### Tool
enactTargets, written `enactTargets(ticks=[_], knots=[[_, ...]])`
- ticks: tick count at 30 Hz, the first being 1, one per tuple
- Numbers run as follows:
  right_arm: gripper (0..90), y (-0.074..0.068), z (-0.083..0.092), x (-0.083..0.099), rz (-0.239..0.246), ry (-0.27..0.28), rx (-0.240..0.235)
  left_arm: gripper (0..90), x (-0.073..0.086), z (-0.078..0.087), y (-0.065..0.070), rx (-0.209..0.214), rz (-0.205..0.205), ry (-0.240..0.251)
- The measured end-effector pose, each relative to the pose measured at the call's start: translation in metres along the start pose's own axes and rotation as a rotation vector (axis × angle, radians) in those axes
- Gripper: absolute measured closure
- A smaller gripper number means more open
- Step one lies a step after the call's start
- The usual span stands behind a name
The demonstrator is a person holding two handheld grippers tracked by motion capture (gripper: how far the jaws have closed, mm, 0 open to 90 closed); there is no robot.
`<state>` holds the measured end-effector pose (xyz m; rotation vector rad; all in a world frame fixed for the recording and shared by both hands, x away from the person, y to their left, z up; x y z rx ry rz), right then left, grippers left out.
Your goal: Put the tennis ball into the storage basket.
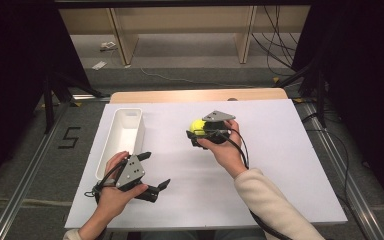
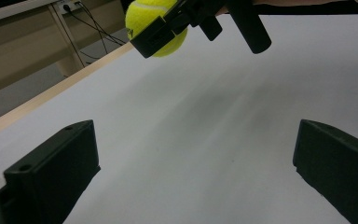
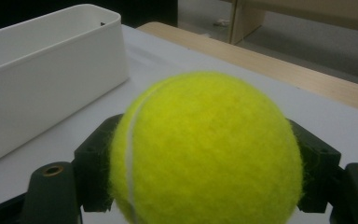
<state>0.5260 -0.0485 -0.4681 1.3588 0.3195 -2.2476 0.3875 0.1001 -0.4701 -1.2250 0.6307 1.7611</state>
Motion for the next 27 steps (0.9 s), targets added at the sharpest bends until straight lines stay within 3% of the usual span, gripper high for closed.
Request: enactTargets(ticks=[27], knots=[[26.0, -0.019, 0.003, -0.003, 0.018, 0.013, -0.038, 0.0, 0.0, -0.001, 0.001, 0.002, -0.005, -0.004]])
Point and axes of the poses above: each handheld gripper's, and its own axes: z roughly backward along the jaws, x roughly out of its underside, y roughly to its right, the point moved 9 cm from there along -z, roughly forward along the jaws, and after that the axes turned 10 degrees about x, right-handed, at the moved point
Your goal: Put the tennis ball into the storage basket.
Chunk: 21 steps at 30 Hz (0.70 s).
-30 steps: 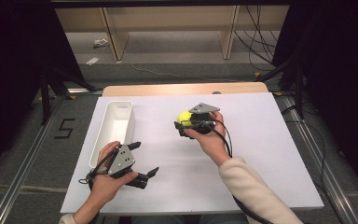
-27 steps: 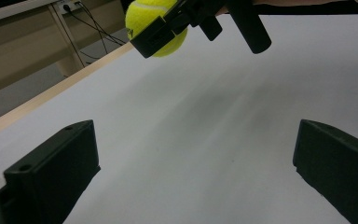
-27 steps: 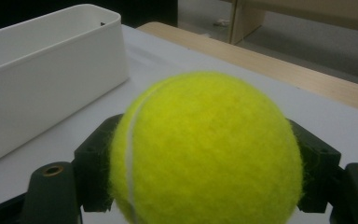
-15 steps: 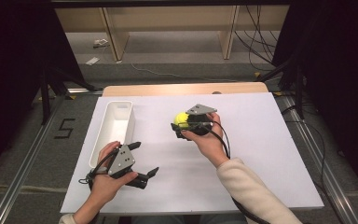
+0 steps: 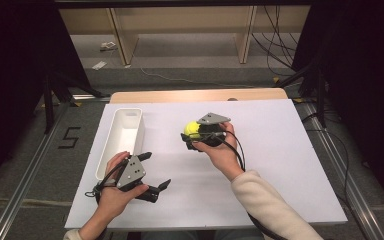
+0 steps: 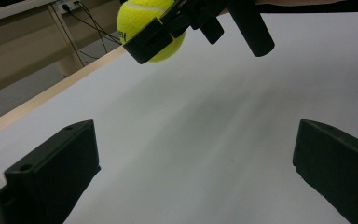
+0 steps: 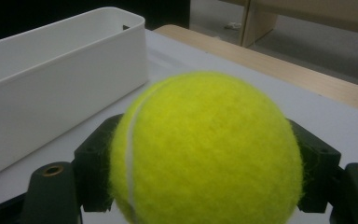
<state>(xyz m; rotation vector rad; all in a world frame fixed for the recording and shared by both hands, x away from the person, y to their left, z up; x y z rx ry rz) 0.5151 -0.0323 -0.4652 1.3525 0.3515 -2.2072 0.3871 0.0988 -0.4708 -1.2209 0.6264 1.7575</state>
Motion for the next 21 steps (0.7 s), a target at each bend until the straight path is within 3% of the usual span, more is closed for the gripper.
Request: enactTargets(ticks=[21], knots=[[26.0, -0.012, 0.002, -0.004, 0.018, 0.012, -0.023, 0.1, 0.0, 0.0, 0.0, -0.001, -0.004, -0.002]])
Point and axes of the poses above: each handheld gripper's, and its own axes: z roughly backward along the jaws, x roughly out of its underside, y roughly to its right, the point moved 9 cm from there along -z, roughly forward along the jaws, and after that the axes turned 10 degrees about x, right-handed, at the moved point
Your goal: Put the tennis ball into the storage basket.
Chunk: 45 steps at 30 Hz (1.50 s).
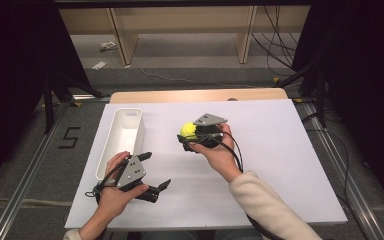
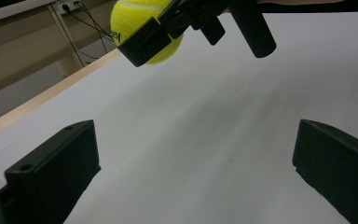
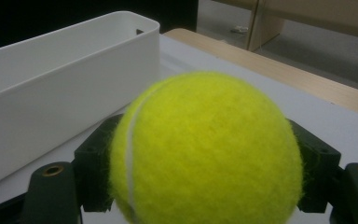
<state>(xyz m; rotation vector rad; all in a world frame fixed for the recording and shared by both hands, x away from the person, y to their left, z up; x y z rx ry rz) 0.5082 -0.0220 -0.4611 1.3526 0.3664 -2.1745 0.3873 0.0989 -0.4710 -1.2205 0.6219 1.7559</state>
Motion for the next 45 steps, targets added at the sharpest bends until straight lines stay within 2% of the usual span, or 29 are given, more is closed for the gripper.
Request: enactTargets(ticks=[45], knots=[[26.0, -0.025, 0.005, -0.008, 0.025, 0.014, -0.055, 0.2, -0.001, 0.001, 0.0, -0.001, 0.003, 0.003]])
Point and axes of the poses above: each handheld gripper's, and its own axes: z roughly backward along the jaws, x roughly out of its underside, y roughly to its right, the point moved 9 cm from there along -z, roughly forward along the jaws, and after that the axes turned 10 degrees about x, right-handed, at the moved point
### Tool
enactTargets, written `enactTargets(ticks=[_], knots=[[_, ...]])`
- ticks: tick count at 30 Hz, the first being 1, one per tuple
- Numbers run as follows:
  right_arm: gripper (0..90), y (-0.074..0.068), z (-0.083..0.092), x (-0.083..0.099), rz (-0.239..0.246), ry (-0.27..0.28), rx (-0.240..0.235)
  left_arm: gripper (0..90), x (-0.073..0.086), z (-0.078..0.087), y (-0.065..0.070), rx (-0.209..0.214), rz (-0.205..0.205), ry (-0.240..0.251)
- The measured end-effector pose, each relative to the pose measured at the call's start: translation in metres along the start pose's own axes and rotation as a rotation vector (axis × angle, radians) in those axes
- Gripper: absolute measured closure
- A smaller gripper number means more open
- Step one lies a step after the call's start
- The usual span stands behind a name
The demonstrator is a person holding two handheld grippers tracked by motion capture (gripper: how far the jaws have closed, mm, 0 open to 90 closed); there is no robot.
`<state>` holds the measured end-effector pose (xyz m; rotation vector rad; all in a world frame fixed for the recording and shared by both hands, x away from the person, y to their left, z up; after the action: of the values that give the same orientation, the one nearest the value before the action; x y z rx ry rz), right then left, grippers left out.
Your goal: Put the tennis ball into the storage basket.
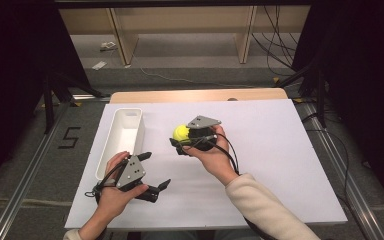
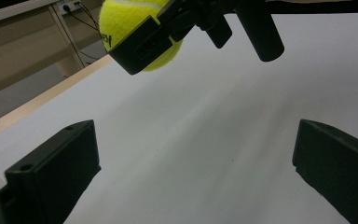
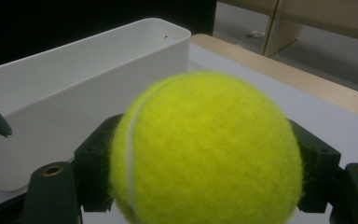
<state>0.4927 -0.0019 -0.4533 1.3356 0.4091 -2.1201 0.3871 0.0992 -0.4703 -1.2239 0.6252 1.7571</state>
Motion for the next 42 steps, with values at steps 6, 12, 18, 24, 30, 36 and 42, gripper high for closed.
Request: enactTargets(ticks=[6, 12, 18, 24, 30, 36, 42], knots=[[26.0, -0.002, 0.0, -0.002, 0.001, 0.003, -0.006, 0.2, 0.0, 0.0, 0.0, 0.001, 0.001, 0.0], [26.0, -0.004, 0.0, -0.003, -0.001, 0.005, -0.009, 0.2, 0.0, 0.0, 0.0, 0.0, 0.001, 0.0], [26.0, -0.01, -0.002, -0.008, 0.004, 0.01, -0.023, 0.2, 0.0, 0.0, 0.0, 0.001, 0.001, 0.0], [26.0, -0.012, -0.004, -0.009, 0.007, 0.007, -0.026, 0.2, 0.0, 0.0, 0.0, 0.001, 0.002, 0.001], [26.0, -0.012, -0.006, -0.011, 0.006, 0.006, -0.027, 0.3, 0.0, 0.0, 0.001, 0.005, -0.002, 0.003], [26.0, -0.013, -0.007, -0.014, 0.007, 0.004, -0.027, 0.3, -0.001, 0.0, 0.0, 0.004, -0.004, 0.005], [26.0, -0.015, -0.009, -0.015, 0.008, -0.001, -0.03, 0.4, -0.001, 0.0, 0.0, 0.002, -0.01, 0.006]])
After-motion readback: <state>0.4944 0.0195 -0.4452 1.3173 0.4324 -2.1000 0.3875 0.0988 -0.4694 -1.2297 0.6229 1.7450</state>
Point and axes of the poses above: each handheld gripper's, and its own axes: z roughly backward along the jaws, x roughly out of its underside, y roughly to its right, the point moved 9 cm from there along -z, roughly forward along the jaws, and after that the axes turned 10 degrees about x, right-handed, at the moved point
